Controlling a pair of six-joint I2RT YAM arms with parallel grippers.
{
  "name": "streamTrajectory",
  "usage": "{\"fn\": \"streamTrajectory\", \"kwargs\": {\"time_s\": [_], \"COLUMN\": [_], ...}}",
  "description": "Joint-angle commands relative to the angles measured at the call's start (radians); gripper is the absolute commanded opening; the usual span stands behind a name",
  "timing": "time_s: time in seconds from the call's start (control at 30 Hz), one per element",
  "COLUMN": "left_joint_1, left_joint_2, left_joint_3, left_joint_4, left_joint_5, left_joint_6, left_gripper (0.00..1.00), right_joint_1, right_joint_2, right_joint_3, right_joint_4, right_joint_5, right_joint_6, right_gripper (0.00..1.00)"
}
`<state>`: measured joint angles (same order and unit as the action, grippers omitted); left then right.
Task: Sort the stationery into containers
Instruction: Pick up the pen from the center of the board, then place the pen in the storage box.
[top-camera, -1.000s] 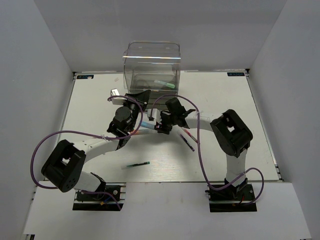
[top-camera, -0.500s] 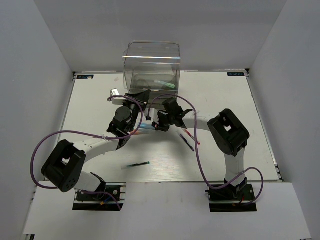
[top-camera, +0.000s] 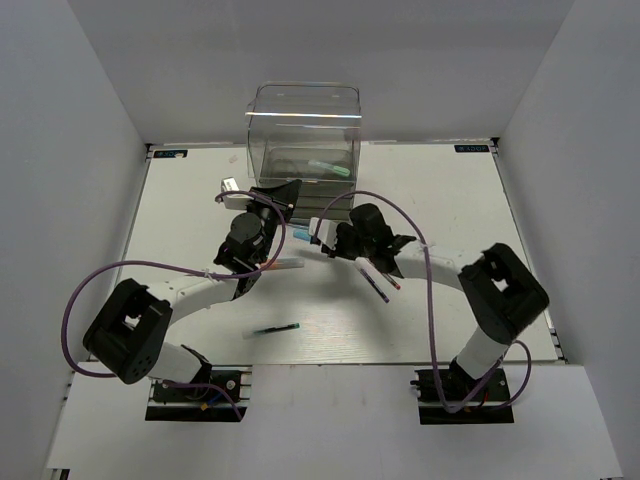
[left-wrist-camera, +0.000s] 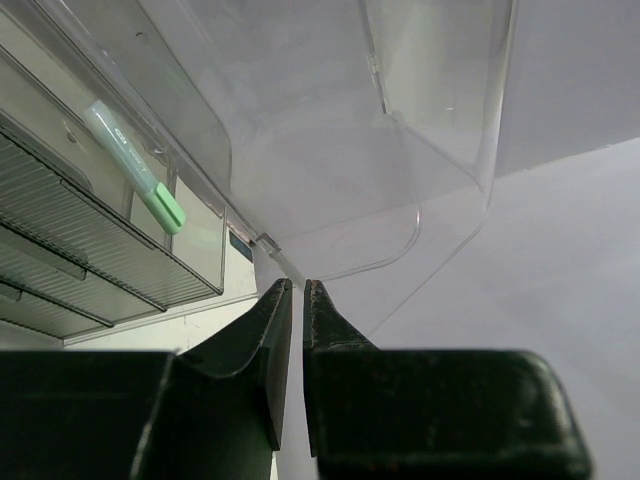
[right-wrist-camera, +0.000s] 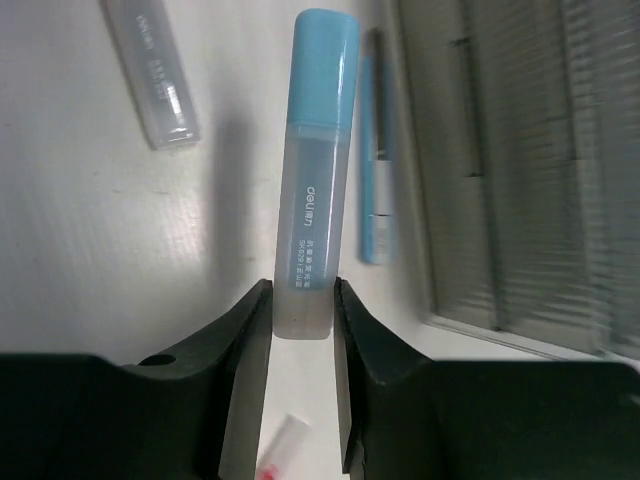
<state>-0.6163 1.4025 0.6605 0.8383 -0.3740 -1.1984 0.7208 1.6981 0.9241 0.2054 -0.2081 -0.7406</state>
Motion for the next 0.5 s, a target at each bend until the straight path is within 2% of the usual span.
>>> {"fn": "streamTrajectory", "kwargs": {"time_s": [0.0,0.17,0.3,0.47], "left_joint_1": [0.007,0.007,0.007,0.007], "left_joint_2": [-0.010,0.000,0.009,0.009], "left_joint_3": [0.004,0.013,0.013,0.024], "left_joint_4": [0.045,0.045,0.045,0.045], "left_joint_5": [0.009,0.009,0.009,0.018], "left_joint_6": [-0.009,-0.009,-0.009,-0.009], "left_gripper": [0.00,0.00,0.00,0.00], "right_joint_1": [0.005,0.008,0.005,0.002], "right_joint_2": [-0.104,-0.196,-0.190,-0.172], "right_joint_3": [-0.063,-0.166,-0.171,-0.174], "right_joint_4": [0.149,0.337,0.414,0.529], "right_joint_5": [0.061,0.146,0.240,0.283], "right_joint_6": [-0.077,-0.198,-0.258,-0.307], "right_gripper": [0.00,0.00,0.00,0.00]}}
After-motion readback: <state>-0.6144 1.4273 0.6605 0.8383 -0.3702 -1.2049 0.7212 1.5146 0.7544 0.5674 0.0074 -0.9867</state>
